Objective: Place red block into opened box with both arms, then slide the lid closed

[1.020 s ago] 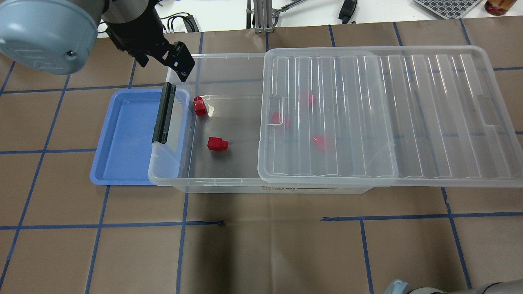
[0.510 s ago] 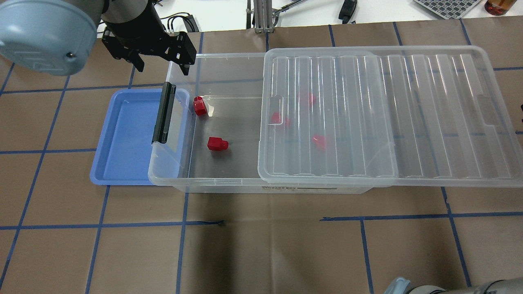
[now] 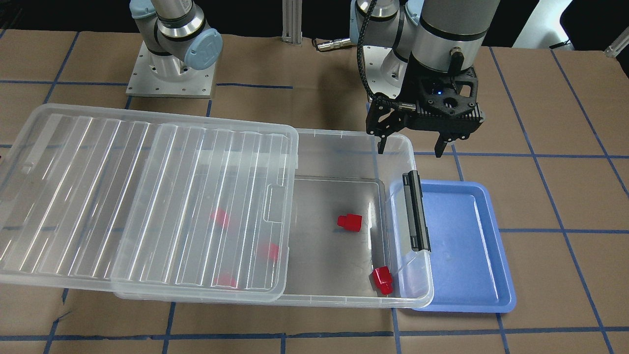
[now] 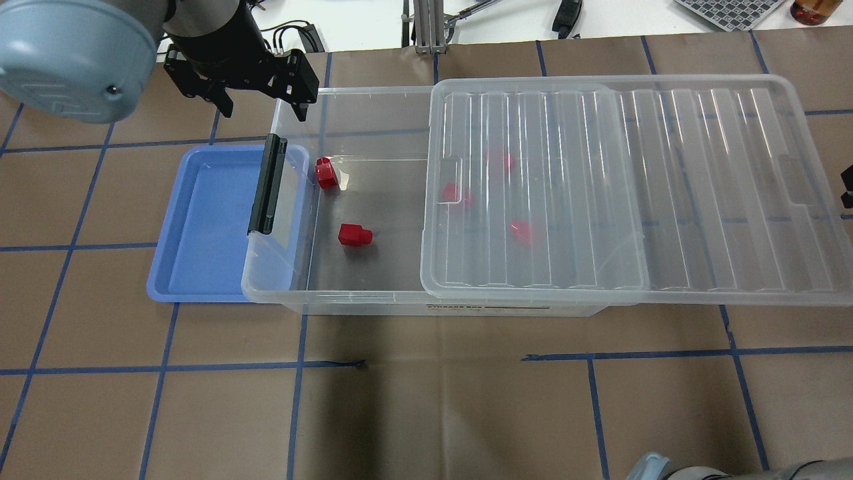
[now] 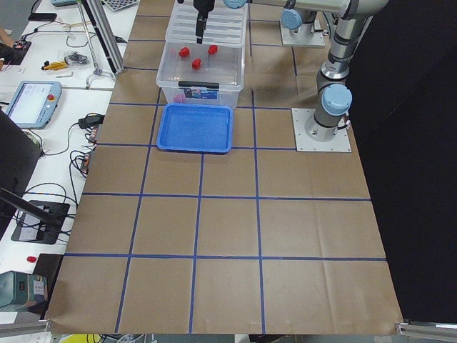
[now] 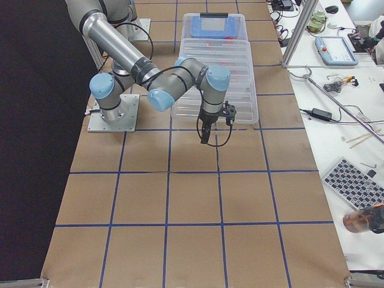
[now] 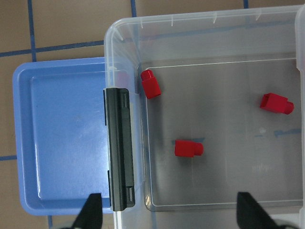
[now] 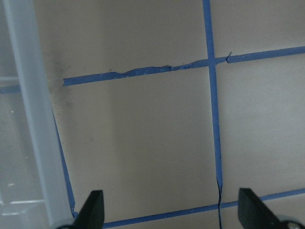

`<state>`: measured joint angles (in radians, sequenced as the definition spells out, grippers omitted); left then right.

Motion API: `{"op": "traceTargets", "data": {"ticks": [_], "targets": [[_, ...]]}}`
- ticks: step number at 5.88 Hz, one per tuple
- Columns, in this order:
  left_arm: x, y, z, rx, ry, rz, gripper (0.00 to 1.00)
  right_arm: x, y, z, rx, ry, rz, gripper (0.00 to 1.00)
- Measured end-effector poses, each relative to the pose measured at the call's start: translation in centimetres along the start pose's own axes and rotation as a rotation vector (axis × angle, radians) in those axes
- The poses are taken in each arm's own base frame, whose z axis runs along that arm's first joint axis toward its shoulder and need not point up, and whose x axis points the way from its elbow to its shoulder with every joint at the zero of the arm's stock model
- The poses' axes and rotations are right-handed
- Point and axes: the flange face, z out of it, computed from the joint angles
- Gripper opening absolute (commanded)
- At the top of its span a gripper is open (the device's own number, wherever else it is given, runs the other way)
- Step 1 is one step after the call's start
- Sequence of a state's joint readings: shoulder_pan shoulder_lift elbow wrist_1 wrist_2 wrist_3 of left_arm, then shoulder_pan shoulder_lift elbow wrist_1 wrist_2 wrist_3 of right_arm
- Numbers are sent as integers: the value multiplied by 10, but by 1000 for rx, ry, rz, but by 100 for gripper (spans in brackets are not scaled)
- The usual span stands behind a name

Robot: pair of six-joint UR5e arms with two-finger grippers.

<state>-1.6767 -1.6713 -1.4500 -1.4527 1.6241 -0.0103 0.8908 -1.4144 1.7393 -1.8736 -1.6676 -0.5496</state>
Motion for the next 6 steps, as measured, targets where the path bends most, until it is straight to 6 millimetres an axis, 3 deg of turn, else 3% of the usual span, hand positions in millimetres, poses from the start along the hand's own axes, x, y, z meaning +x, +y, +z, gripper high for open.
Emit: {"op": "traceTargets", "data": {"ticks": [2, 6], "targets": [[0, 0, 1, -2, 0, 1, 98, -14, 6, 10, 1, -47, -2, 100], [-1, 0, 1, -5, 0, 1, 98, -30, 8, 10, 31, -113, 11, 100]]}}
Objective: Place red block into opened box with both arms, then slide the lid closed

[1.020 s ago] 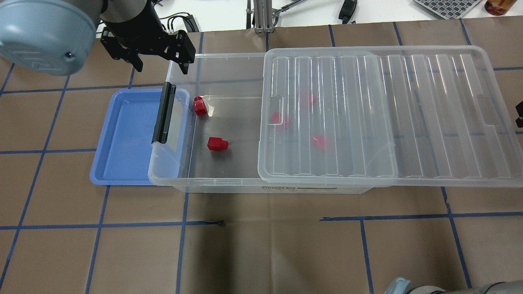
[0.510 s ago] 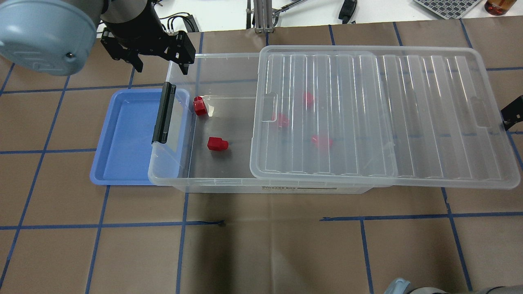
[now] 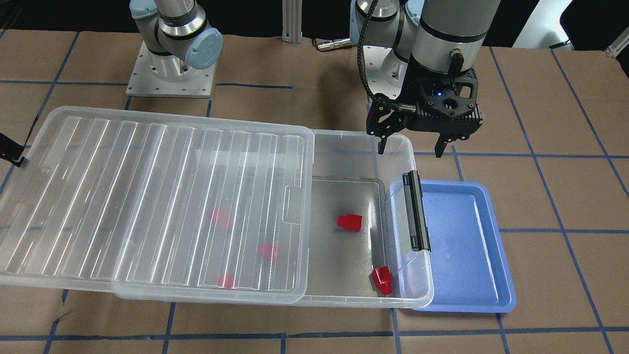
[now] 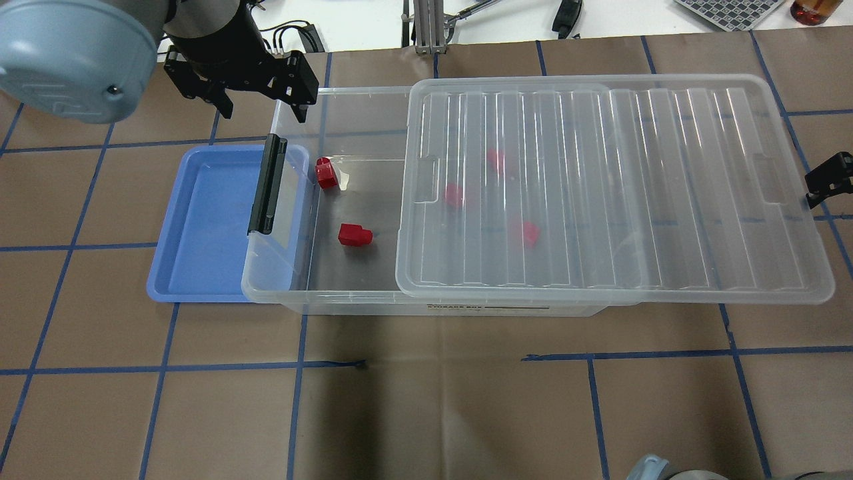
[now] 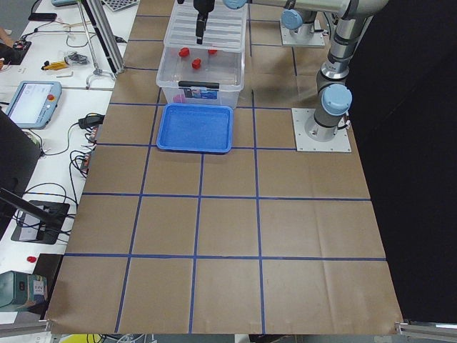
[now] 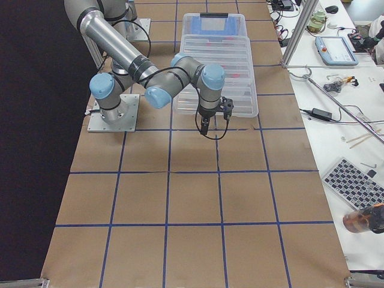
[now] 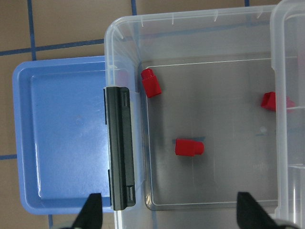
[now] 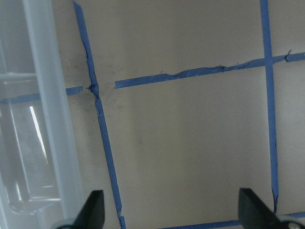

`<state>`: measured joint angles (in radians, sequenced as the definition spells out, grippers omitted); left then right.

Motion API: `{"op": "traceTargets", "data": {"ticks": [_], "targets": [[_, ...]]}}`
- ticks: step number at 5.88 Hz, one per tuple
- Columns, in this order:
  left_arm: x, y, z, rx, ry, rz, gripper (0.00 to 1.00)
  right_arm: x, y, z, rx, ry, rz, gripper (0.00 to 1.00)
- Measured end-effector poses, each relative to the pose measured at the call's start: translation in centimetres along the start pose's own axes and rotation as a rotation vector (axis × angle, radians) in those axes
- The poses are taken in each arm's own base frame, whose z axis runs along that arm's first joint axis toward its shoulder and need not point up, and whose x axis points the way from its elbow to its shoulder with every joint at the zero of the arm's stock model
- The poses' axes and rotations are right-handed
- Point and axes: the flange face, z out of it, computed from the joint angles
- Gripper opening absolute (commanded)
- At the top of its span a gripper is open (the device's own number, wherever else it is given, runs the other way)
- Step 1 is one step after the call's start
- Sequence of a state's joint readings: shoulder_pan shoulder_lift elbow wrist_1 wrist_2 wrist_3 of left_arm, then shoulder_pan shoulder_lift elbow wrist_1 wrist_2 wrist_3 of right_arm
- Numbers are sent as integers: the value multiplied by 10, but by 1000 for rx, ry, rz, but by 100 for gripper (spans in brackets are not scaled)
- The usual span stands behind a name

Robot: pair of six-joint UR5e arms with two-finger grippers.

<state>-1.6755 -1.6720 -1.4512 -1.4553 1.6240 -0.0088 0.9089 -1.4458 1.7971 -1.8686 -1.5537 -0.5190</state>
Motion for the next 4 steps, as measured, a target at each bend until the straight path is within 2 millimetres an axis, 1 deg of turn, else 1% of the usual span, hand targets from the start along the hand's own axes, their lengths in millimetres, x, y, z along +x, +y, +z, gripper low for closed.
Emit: {"op": "traceTargets", "data": {"ticks": [4], "targets": [[-2, -1, 0, 1, 0, -4, 99, -42, -5, -7, 14, 8, -58, 100]]}}
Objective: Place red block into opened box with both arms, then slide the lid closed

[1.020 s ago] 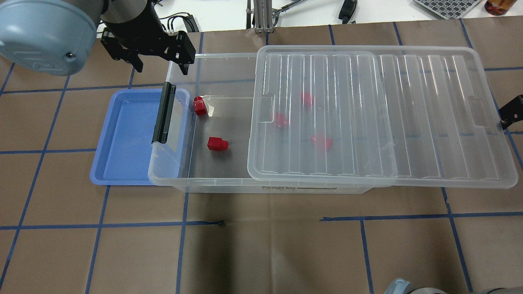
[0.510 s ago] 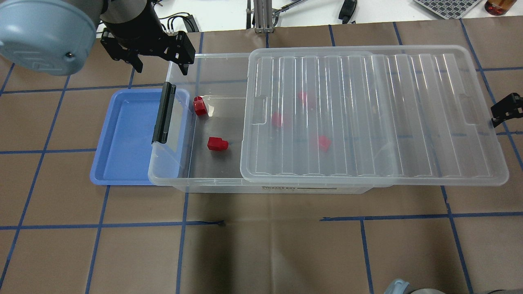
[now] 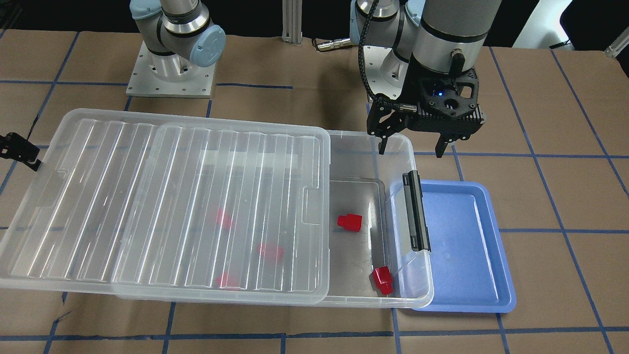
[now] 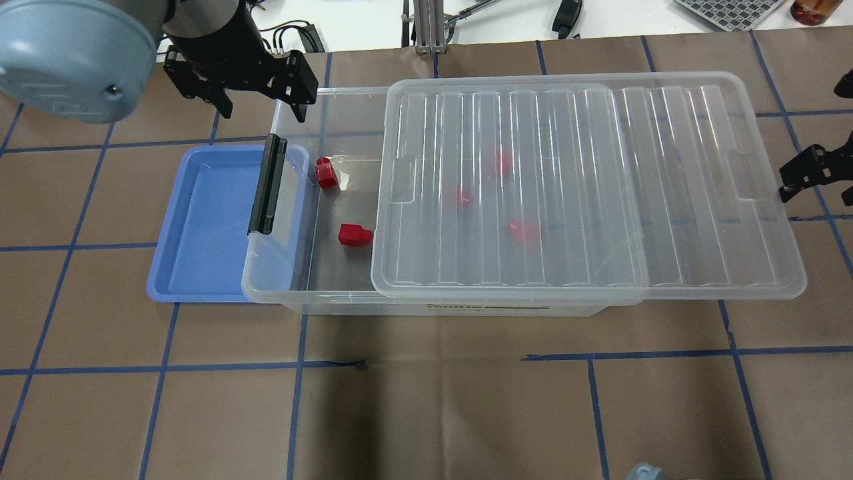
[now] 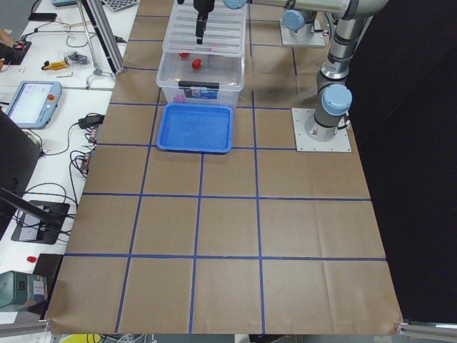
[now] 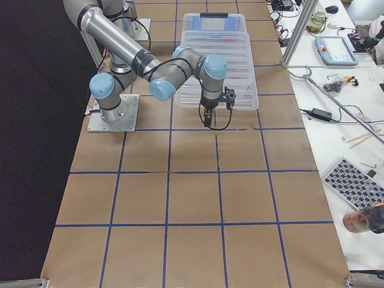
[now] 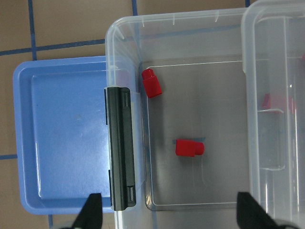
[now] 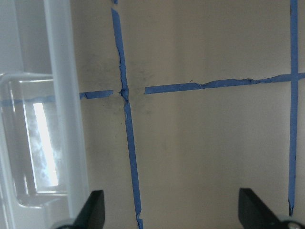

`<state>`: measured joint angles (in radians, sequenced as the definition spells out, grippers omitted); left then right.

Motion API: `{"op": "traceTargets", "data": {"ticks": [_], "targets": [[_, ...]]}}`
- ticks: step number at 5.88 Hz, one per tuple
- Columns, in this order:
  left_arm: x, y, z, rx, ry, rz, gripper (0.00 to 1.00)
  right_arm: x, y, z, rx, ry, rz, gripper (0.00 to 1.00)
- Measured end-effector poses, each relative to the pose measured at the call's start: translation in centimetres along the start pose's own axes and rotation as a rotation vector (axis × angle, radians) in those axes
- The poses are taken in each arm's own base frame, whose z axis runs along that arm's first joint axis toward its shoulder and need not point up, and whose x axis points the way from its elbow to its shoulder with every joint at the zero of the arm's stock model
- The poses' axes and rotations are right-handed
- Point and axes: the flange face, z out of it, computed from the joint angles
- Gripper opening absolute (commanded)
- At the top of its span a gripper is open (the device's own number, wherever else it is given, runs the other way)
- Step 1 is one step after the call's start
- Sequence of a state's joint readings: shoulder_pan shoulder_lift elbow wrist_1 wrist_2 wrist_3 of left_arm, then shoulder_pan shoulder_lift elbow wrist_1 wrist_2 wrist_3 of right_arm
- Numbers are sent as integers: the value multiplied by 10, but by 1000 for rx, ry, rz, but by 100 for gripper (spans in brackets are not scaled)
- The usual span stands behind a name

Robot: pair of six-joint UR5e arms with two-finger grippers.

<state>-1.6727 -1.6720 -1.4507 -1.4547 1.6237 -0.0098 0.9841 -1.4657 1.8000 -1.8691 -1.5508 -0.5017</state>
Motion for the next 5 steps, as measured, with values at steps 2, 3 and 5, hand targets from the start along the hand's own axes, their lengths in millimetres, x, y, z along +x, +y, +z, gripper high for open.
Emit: {"op": "traceTargets", "data": {"ticks": [2, 3, 5], "targets": [[-1, 0, 0, 0, 0, -2, 98, -29, -6, 0, -1, 2, 1, 100], [-3, -1, 0, -1, 0, -4, 99, -39, -8, 1, -1, 2, 3, 100], [-6, -2, 1, -2, 4, -13, 98, -60, -11, 2, -3, 3, 4, 100]]}}
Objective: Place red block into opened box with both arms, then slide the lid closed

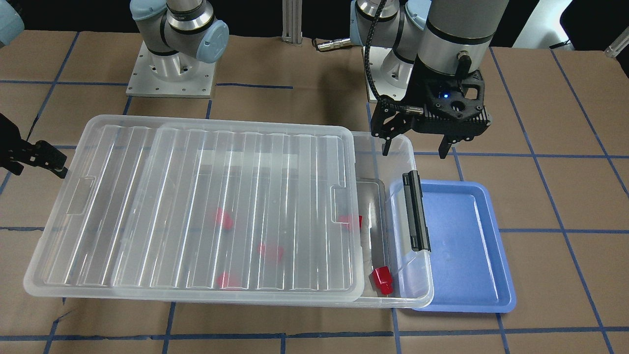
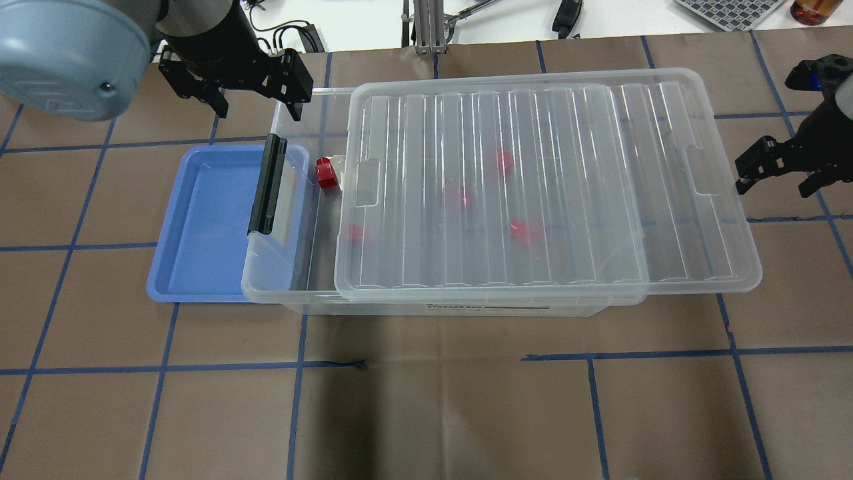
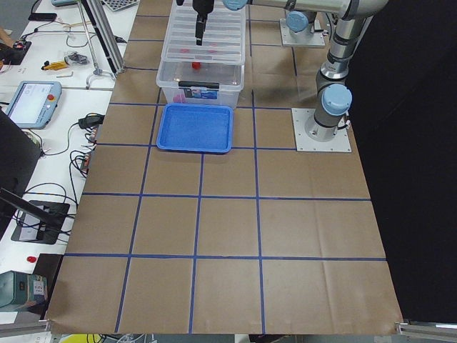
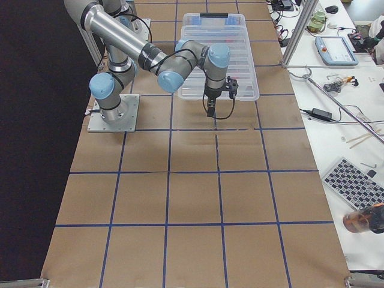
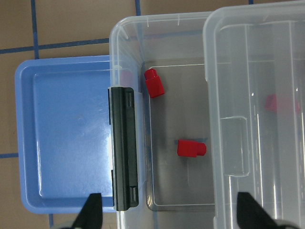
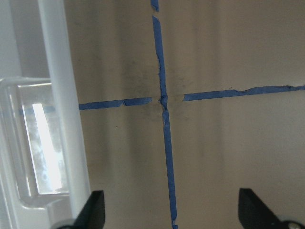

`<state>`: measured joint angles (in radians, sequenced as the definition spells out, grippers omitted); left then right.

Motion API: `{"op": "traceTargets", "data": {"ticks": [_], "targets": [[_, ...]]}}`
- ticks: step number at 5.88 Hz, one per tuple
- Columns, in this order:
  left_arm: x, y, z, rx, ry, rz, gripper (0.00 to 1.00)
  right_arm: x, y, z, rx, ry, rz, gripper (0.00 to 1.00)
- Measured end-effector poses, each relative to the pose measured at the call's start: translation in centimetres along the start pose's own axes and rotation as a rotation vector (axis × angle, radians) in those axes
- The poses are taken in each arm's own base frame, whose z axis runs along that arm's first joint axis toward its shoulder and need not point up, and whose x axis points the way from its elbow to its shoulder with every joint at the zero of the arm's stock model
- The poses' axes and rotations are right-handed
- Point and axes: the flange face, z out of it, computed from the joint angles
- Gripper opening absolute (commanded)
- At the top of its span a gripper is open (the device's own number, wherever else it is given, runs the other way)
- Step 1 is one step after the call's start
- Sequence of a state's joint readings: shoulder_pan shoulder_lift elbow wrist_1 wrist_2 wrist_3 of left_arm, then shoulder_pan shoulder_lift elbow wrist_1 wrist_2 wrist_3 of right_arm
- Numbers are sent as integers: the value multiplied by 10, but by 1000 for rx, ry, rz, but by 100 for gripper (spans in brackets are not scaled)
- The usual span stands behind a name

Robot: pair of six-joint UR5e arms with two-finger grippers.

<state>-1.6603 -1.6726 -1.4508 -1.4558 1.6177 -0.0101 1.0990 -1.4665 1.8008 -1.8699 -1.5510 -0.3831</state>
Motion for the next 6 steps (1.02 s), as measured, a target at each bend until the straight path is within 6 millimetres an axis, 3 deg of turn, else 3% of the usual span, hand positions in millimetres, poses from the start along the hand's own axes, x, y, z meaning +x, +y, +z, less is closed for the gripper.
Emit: {"op": "traceTargets", "data": {"ticks": [4, 6], "targets": [[-2, -1, 1, 1, -1, 1, 98, -27, 0, 8, -14, -6, -1, 100], [-1, -1, 0, 2, -1, 0, 99, -51, 0, 11, -20, -6, 13, 100]]}}
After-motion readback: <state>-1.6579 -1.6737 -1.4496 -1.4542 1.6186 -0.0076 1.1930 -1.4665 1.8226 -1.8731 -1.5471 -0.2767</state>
